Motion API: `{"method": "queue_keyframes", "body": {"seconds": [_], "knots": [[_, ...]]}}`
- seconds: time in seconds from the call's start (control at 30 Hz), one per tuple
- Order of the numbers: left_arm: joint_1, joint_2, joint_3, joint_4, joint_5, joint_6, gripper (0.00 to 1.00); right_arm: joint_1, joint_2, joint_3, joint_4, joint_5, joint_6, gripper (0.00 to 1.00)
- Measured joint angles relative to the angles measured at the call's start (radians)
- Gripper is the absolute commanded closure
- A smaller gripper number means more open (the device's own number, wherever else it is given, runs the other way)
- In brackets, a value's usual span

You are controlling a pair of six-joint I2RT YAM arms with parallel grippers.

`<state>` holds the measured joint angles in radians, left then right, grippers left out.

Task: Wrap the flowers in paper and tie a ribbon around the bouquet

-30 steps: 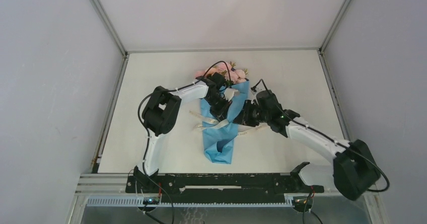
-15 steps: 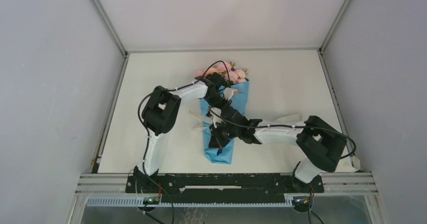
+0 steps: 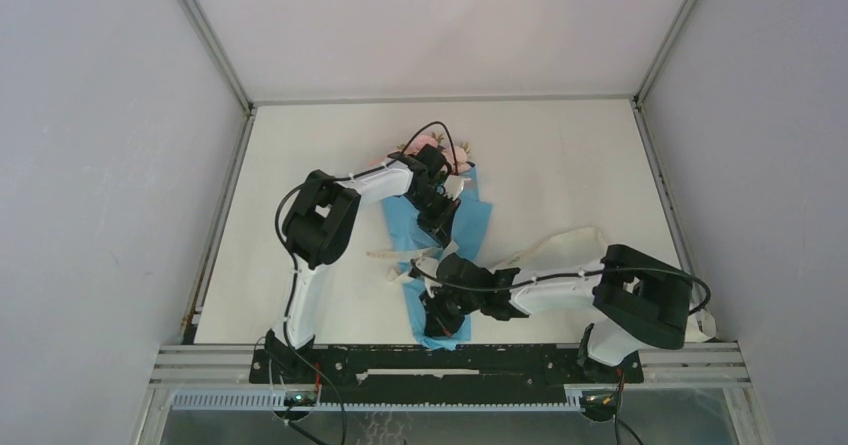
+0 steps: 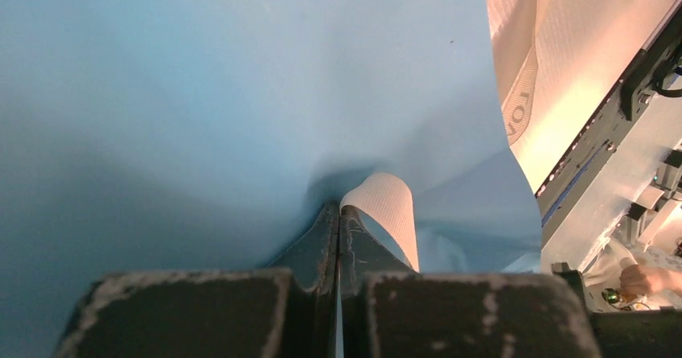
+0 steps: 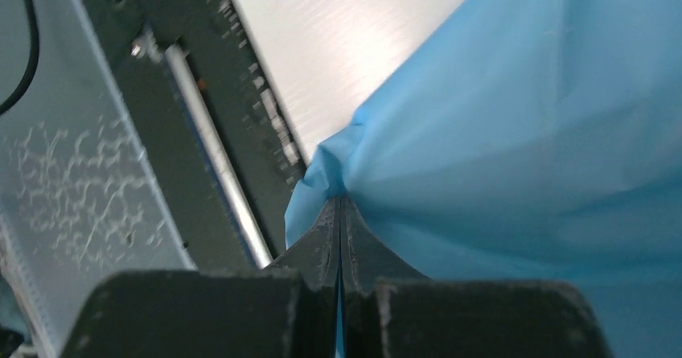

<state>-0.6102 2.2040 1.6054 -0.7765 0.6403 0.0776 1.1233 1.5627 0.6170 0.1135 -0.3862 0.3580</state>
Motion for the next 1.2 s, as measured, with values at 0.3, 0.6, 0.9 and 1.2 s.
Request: {"method": "queue_keyframes", "body": {"seconds": [0.3, 0.6, 0.9, 1.2], "knots": [[0.004, 0.006, 0.0, -0.001, 0.014, -0.001, 1.0, 0.102, -0.169, -0.005, -0.151, -0.032, -0.008, 1.0], [0.005, 0.006, 0.0, -0.001, 0.017, -0.001, 1.0, 0.062, -0.082, 0.105, -0.166, -0.037, -0.061, 1.0], [0.005, 0.006, 0.0, -0.001, 0.017, 0.0, 1.0, 0.059, 0.014, 0.006, -0.052, -0.075, 0.0, 1.0], [0.005, 0.006, 0.0, -0.001, 0.016, 0.0, 1.0, 0.045, -0.174, 0.055, -0.209, -0.043, 0.0, 1.0]]}}
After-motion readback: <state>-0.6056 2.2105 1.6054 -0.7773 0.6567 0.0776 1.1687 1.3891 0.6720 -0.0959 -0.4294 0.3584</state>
